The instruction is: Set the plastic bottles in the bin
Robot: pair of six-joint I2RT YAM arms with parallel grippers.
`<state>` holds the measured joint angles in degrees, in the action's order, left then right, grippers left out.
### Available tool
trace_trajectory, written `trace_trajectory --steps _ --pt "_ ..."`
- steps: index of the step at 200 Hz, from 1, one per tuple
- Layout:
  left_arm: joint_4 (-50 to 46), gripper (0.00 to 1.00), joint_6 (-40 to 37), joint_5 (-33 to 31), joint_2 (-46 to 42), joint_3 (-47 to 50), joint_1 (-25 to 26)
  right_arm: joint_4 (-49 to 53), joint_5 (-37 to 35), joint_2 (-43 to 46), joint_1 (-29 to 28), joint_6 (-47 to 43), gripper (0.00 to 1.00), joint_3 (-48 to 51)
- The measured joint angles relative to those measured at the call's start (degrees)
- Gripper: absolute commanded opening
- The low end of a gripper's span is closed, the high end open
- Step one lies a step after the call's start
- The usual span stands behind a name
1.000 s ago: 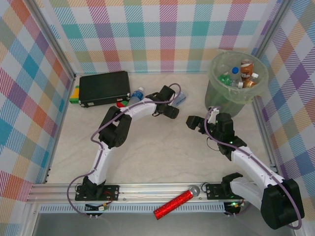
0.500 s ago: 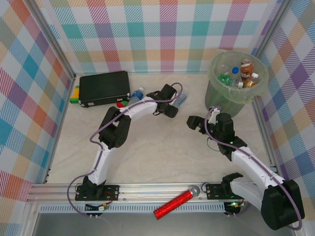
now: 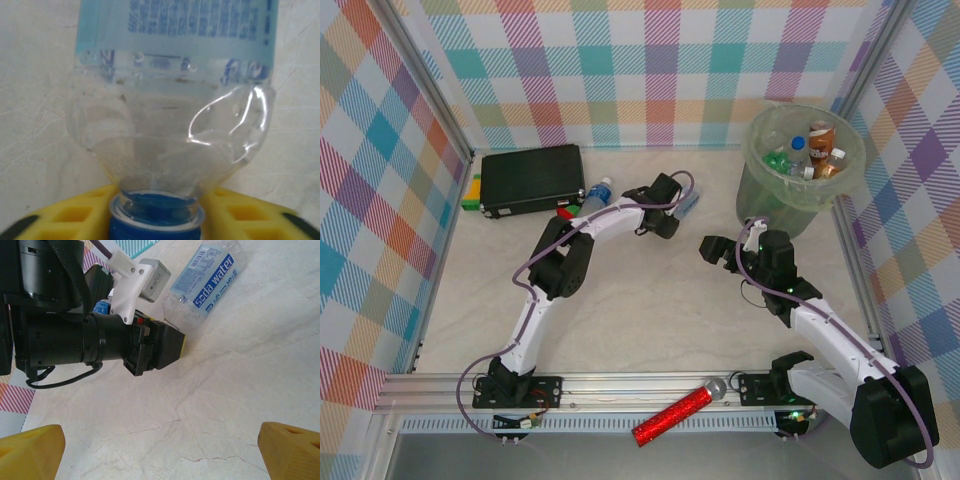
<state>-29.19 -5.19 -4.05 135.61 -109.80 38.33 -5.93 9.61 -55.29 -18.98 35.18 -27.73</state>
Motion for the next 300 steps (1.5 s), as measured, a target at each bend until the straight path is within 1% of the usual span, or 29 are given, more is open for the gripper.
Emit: trace_trajectory --steps 36,49,69,85,112,151,162,196,221,239,268,300 --pt "-0.04 0.22 -0.02 -0.09 0.00 0.02 0.02 -0.02 0.00 0.00 -0.02 0.00 0.99 0.00" --pt "0.87 0.16 0.00 -0.07 -0.28 0.68 0.02 -0.02 0.00 0.00 0.00 0.00 0.99 0.00" --pt "3.23 0.16 0.72 0.02 -3.45 6.10 0.02 -0.02 0.00 0.00 0.00 0.00 0.99 0.00" --pt "5.40 0.17 1.79 0.15 -8.33 12.72 0.02 0.00 0.00 0.00 -0.02 0.02 0.99 0.00" --pt "10.10 0.17 3.93 0.55 -18.97 23.54 0.33 0.55 -0.17 0.00 0.00 0.57 0.99 0.00" --pt "17.92 0.18 6.36 1.01 -34.05 36.17 3.32 1.33 0.70 0.00 0.00 1.95 0.99 -0.72" --pt "20.06 0.18 7.21 1.46 -37.79 39.82 4.68 2.16 2.36 0.00 0.00 1.92 1.00 -2.16" --pt "23.67 0.18 8.66 1.60 -46.49 48.94 8.26 5.40 7.85 -1.40 0.00 1.70 0.94 -11.13" --pt "25.05 0.19 8.92 1.44 -51.80 53.88 10.12 8.68 12.26 -6.86 -0.02 1.29 0.89 -20.57" --pt "25.35 0.19 9.07 1.40 -55.56 56.57 11.06 10.62 16.13 -11.43 -0.02 1.68 0.85 -25.51" --pt "26.03 0.19 9.05 1.44 -60.22 59.10 11.96 13.22 20.79 -16.92 -0.02 2.60 0.82 -29.31" --pt "26.10 0.19 9.03 1.60 -61.81 59.87 12.24 14.88 25.18 -18.29 -0.02 3.58 0.78 -30.71"
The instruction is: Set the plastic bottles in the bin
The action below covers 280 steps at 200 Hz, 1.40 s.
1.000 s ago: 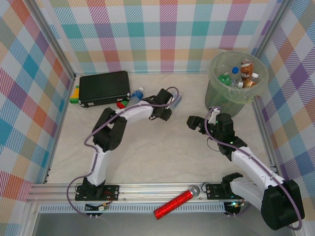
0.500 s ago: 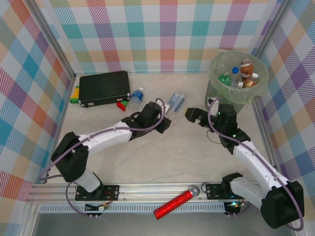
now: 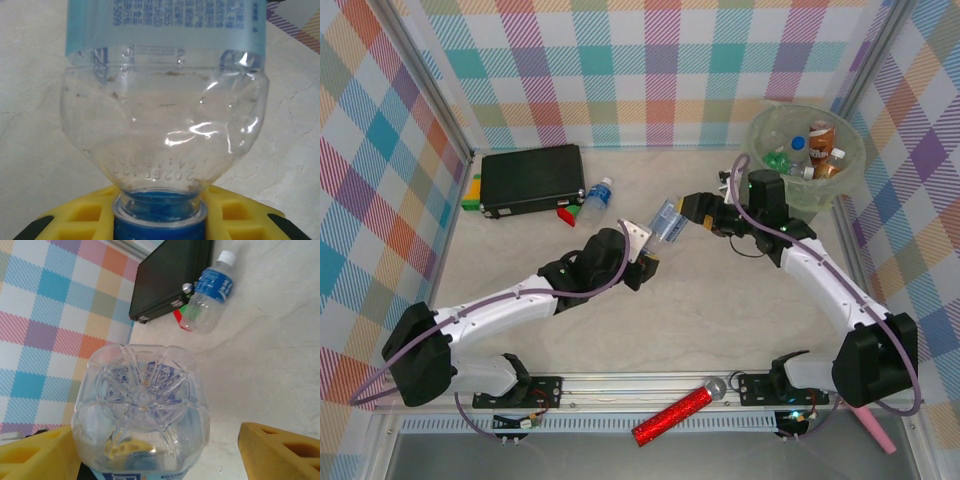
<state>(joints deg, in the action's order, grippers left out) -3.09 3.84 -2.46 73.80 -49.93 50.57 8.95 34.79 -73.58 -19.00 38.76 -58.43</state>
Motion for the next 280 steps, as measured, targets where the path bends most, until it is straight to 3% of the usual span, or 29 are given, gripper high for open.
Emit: trace_trajectory --steps 58,97,119,143,147,166,169,231,280 --pt "0.09 0.19 -0.04 1.42 -0.15 -0.02 0.72 2.21 5.07 -0.66 -0.15 0.31 0.74 -1.05" --pt "0.07 0.19 -0.02 1.53 -0.15 -0.04 1.44 3.13 6.38 -0.85 -0.83 0.26 0.54 -1.16" --pt "-0.17 0.21 0.02 1.49 -0.15 -0.15 1.53 3.34 6.40 -0.94 -0.85 0.04 0.53 -1.27" --pt "-0.79 0.36 0.04 1.11 -0.26 -0.28 1.77 3.41 6.38 -0.94 -0.96 0.09 0.51 -1.27" --pt "-0.96 0.43 0.07 1.05 -0.31 -0.35 1.84 3.45 6.40 -0.94 -0.96 0.09 0.51 -1.27" --pt "-1.84 0.96 0.48 0.42 -1.11 -0.37 2.16 3.56 6.21 -0.59 -1.27 0.31 0.51 -1.27" --pt "-1.97 1.00 0.68 0.26 -1.29 -0.37 2.23 3.61 6.16 -0.46 -1.29 0.33 0.52 -1.27" --pt "-9.35 1.00 6.86 -5.16 -10.08 -1.20 2.51 4.48 0.07 1.40 -1.33 -1.40 0.53 -3.43" --pt "-16.70 1.00 10.75 -12.26 -16.33 -2.32 2.56 5.90 -10.03 3.89 -1.33 -4.70 0.53 -4.33"
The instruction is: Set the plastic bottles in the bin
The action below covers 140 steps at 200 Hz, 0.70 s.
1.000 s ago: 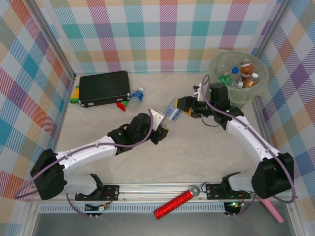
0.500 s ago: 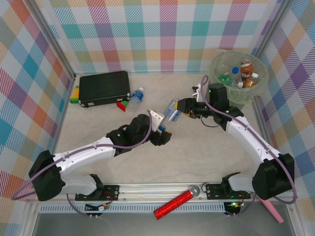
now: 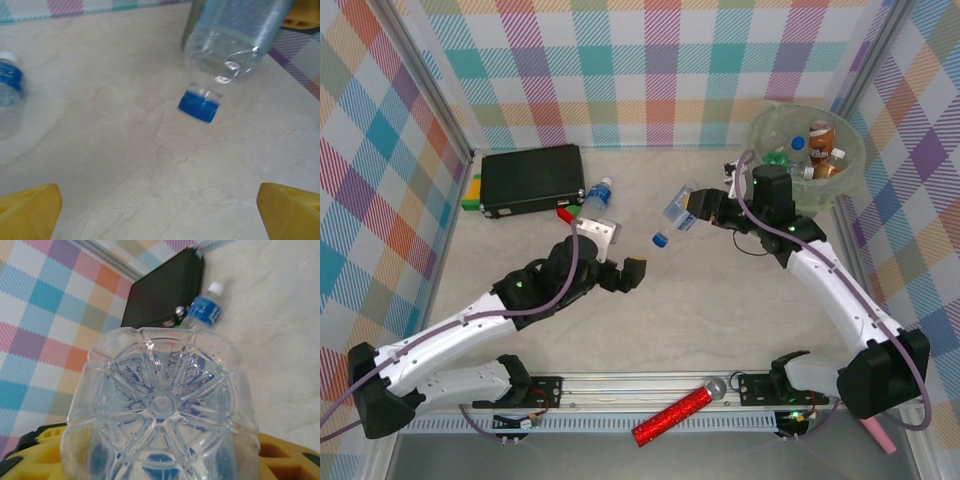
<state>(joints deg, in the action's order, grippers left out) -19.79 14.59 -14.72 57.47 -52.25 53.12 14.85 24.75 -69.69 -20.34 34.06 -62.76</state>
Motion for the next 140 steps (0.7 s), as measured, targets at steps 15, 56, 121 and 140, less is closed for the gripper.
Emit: trace_trajectory --steps 15,56,121,140 --pt "-1.40 1.00 1.14 -3.13 -1.18 0.04 0.00 1.66 -3.93 1.16 0.00 -2.05 0.54 -1.57" --pt "2.38 0.99 2.80 -9.25 -4.04 5.07 0.00 5.90 -14.36 3.02 0.00 -7.34 0.52 -8.59" --pt "14.49 1.00 0.70 -10.40 4.02 9.22 0.00 10.97 -31.98 4.00 0.00 -13.25 0.53 -15.98" --pt "18.03 1.00 -0.61 -10.43 5.16 10.58 0.00 11.82 -37.73 2.95 0.33 -15.65 0.53 -19.96"
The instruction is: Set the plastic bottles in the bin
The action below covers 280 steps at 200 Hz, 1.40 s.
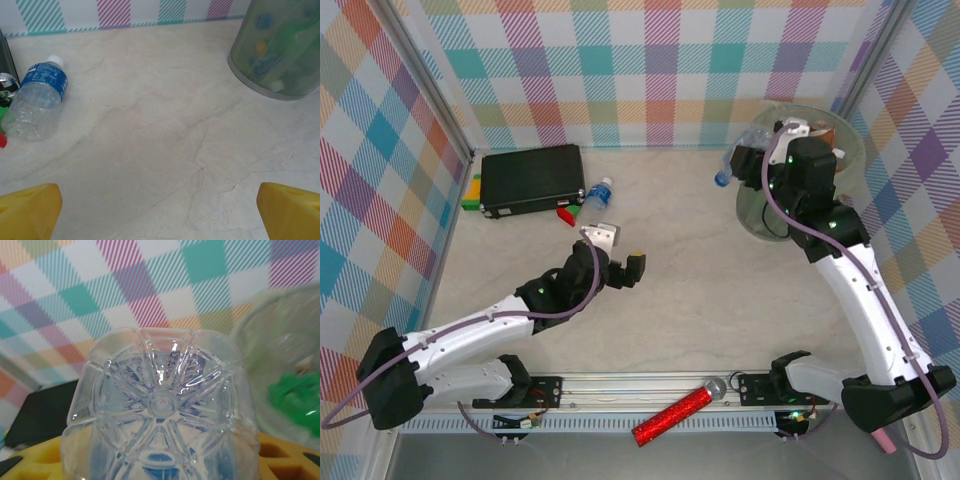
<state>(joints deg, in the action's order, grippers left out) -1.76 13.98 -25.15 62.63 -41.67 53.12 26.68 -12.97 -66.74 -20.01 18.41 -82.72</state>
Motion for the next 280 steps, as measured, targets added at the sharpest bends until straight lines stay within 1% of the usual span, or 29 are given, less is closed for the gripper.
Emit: trace_trajectory --steps 19,38,64,80,92,102,108,130,159,177,197,280 --pt "2.89 0.99 -0.96 0.00 0.66 1.57 0.00 -0.20 -4.61 -2.05 1.60 -2.03 0.53 -4.50" --pt "6.27 1.00 -1.73 0.02 1.07 3.54 0.00 -0.55 -7.65 -5.29 5.27 -2.86 0.53 -8.85" --pt "9.49 1.00 -2.10 0.04 1.46 5.77 0.00 -0.44 -9.88 -12.55 10.69 -2.84 0.53 -16.04" --pt "10.60 1.00 -2.08 0.20 1.49 6.27 0.00 -0.39 -10.91 -17.73 12.94 -2.84 0.53 -20.33" --pt "11.21 1.00 -2.05 0.20 1.49 6.29 0.00 -0.35 -11.47 -20.09 13.73 -2.86 0.53 -21.14" --pt "11.69 1.00 -1.99 0.24 1.49 6.29 0.00 0.72 -11.50 -21.64 14.03 -2.75 0.53 -21.40" --pt "12.02 1.00 -1.95 0.57 1.49 6.29 0.00 2.89 -11.34 -23.61 14.82 -2.40 0.53 -23.76" --pt "12.57 1.00 -1.79 0.94 1.49 6.32 0.00 2.67 -10.03 -30.88 16.79 -1.05 0.54 -30.14" --pt "12.96 0.99 -1.79 1.20 1.77 6.40 0.00 4.76 -8.02 -37.44 18.47 0.81 0.54 -32.52" --pt "13.14 1.00 -1.79 1.29 2.62 6.40 0.00 6.12 -6.62 -41.07 18.51 1.97 0.54 -34.34" --pt "13.14 1.00 -1.79 1.49 3.45 6.40 0.00 6.71 -4.98 -42.73 18.49 2.36 0.54 -35.56" --pt "13.88 1.00 -1.79 1.95 5.25 6.40 0.00 7.65 -1.86 -42.82 18.51 1.84 0.54 -35.93"
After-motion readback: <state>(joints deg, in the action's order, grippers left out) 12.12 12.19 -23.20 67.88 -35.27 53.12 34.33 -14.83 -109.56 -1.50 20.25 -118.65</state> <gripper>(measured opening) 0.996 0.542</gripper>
